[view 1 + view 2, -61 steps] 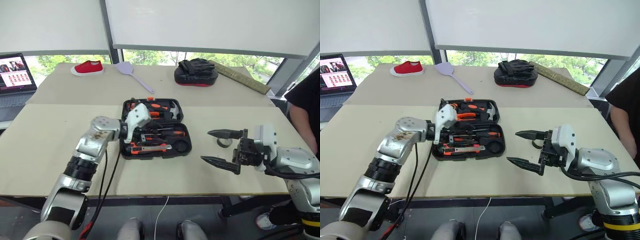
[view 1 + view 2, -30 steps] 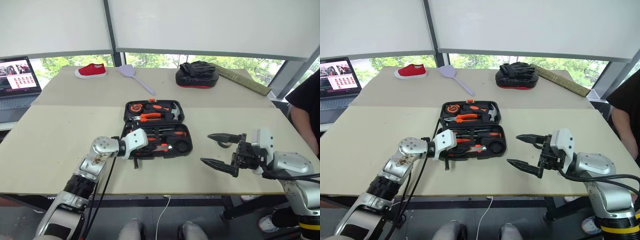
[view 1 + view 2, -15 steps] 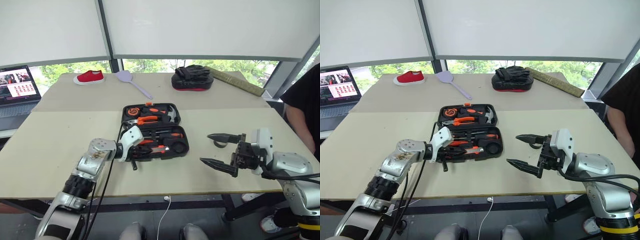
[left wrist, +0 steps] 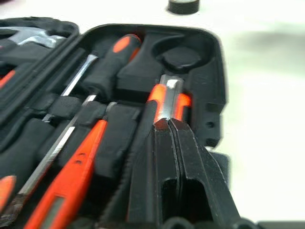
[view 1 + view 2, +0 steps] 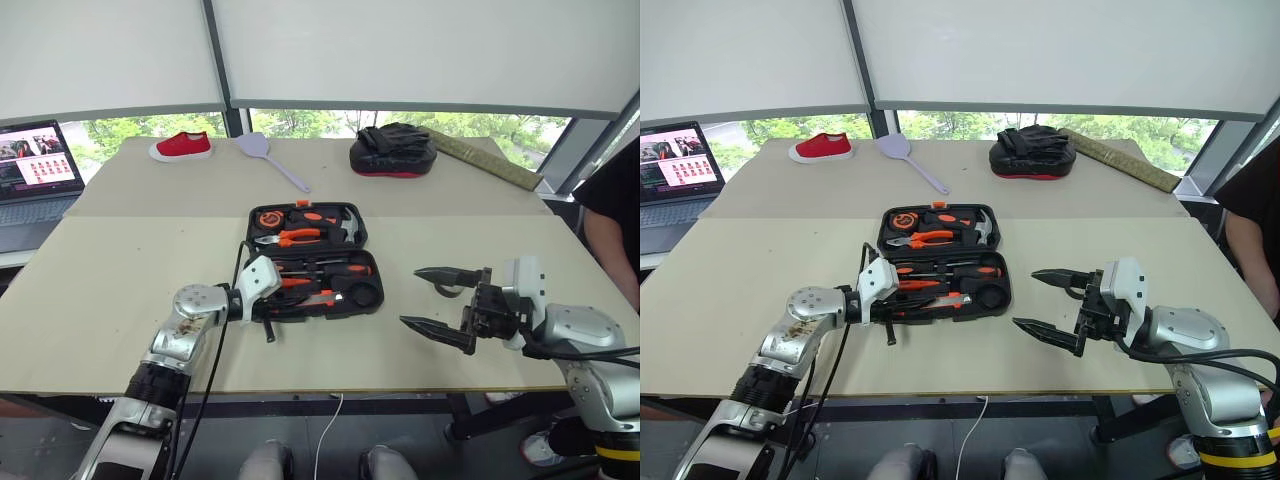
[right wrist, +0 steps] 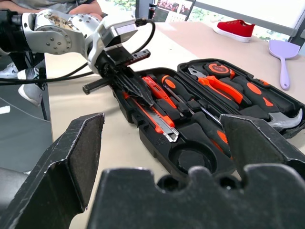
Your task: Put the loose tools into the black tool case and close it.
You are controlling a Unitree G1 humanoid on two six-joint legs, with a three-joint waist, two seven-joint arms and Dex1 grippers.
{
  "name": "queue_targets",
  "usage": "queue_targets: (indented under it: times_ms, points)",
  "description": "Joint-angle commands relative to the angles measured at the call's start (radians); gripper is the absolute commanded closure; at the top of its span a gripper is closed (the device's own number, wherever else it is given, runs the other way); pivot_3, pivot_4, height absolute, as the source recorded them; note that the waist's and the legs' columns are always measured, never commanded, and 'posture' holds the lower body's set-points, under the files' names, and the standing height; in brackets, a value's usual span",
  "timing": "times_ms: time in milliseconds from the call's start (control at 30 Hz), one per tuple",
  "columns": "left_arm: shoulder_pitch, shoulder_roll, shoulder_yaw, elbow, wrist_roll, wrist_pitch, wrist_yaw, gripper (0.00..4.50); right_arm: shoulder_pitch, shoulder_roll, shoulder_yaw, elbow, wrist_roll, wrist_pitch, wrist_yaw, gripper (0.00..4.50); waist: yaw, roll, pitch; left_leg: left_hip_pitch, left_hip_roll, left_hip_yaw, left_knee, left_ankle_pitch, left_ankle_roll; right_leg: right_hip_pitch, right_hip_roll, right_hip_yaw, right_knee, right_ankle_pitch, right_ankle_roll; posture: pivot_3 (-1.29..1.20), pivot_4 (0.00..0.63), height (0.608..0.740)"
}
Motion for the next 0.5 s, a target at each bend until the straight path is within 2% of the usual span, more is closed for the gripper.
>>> queue_targets:
  times_ms: [33,267,500]
  points:
    - [-0.003,-0.02,-0.018,0.035,0.031,0.032,0.05,4.46,-0.01,0.002,-0.011,-0.018,0.015,0.002,-0.004,0.0,-0.001,0.0,0.0,0.0,0.0,0.0,0.0,0.0,0.0,0.0,0.0,0.0,0.0,0.0,0.0,0.0,0.15,0.74]
    - [0.028,0.014,-0.078,-0.003,0.054,0.153,0.004,4.46,-0.014,0.0,-0.013,-0.016,0.017,0.006,-0.002,0.0,0.001,0.0,0.0,0.001,0.0,0.0,0.0,0.0,0.0,0.0,0.0,0.0,0.0,-0.002,-0.004,0.0,0.15,0.74]
    - [0.036,0.016,-0.107,0.025,0.05,0.402,0.036,4.46,-0.013,0.003,-0.015,-0.02,0.017,0.006,-0.009,0.0,-0.004,0.0,-0.003,0.002,0.001,0.0,0.0,0.0,0.0,0.001,0.001,0.0,0.0,-0.002,-0.003,0.0,0.15,0.74]
